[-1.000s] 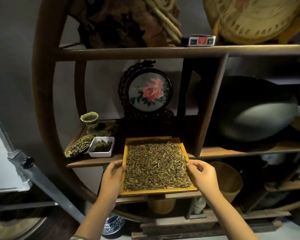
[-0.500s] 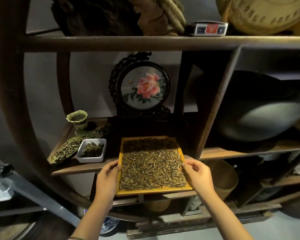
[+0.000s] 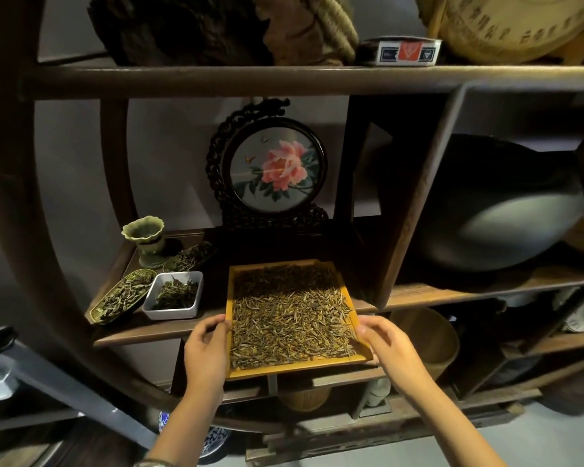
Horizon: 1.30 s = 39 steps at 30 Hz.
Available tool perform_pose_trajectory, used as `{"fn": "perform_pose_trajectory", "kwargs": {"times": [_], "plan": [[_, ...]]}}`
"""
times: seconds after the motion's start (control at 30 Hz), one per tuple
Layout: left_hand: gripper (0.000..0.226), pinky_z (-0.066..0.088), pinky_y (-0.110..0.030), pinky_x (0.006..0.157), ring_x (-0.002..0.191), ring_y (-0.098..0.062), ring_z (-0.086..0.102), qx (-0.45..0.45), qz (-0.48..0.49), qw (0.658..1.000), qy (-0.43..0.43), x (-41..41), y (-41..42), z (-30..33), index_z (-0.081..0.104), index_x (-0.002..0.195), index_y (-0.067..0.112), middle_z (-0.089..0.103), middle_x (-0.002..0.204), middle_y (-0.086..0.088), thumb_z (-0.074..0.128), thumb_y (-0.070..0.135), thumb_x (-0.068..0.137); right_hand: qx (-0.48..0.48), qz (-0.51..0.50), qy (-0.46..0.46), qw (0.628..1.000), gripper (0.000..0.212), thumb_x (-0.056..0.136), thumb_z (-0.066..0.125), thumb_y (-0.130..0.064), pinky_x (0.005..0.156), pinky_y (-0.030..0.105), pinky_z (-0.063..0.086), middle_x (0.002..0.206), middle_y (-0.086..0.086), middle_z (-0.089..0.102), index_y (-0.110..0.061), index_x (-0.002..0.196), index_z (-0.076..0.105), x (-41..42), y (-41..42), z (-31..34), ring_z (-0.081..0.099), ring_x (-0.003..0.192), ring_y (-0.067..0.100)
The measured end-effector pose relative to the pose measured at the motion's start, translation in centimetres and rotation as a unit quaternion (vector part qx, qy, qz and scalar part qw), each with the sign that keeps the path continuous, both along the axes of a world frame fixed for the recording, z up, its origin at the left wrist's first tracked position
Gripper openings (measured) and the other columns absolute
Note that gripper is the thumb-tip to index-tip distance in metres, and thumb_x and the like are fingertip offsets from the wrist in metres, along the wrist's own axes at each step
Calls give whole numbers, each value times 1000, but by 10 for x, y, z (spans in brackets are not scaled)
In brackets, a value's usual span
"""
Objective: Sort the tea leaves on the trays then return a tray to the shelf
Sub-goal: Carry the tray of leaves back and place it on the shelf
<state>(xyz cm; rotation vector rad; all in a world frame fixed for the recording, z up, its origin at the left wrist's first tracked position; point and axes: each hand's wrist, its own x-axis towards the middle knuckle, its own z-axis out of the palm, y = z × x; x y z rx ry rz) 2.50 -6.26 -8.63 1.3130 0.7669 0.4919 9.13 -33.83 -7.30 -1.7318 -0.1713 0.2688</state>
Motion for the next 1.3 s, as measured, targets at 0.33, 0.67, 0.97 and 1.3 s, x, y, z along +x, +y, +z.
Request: {"fn": "perform_pose_trajectory", "kwargs": {"times": [0.33, 0.67, 0.97, 1.3], "plan": [[18, 53, -27, 52, 70, -16, 71, 0, -125, 992, 15, -9, 10, 11, 64, 104, 25, 75, 83, -1, 47, 25, 99, 0, -21, -49, 999, 61, 73, 80, -15, 67, 11, 50, 102, -31, 62, -33, 116, 42, -34, 19, -20, 65, 85, -2], [77, 56, -31, 67, 81, -16, 67, 100, -277, 955, 43, -61, 22, -7, 52, 123, 35, 65, 114, 6, 84, 20, 54, -1, -42, -48, 998, 66, 70, 82, -11, 66, 9, 49, 100, -17, 64, -28, 121, 44, -30, 19, -29, 65, 85, -1], [55, 52, -28, 67, 82, -12, 66, 205, -228, 951, 41, -42, 12, -10, 53, 114, 39, 69, 107, 9, 81, 15, 73, -20, -53, -74, 996, 63, 72, 81, -15, 65, 16, 53, 95, -17, 65, -29, 122, 44, -19, 22, -35, 66, 79, 7], [41, 53, -27, 68, 73, -7, 63, 234, -227, 945, 38, -18, 8, -8, 50, 112, 38, 71, 98, 14, 74, 24, 82, -67, -57, -117, 989, 62, 73, 79, -24, 70, 12, 51, 102, -26, 63, -36, 124, 45, 6, 24, -27, 62, 91, -1]]}}
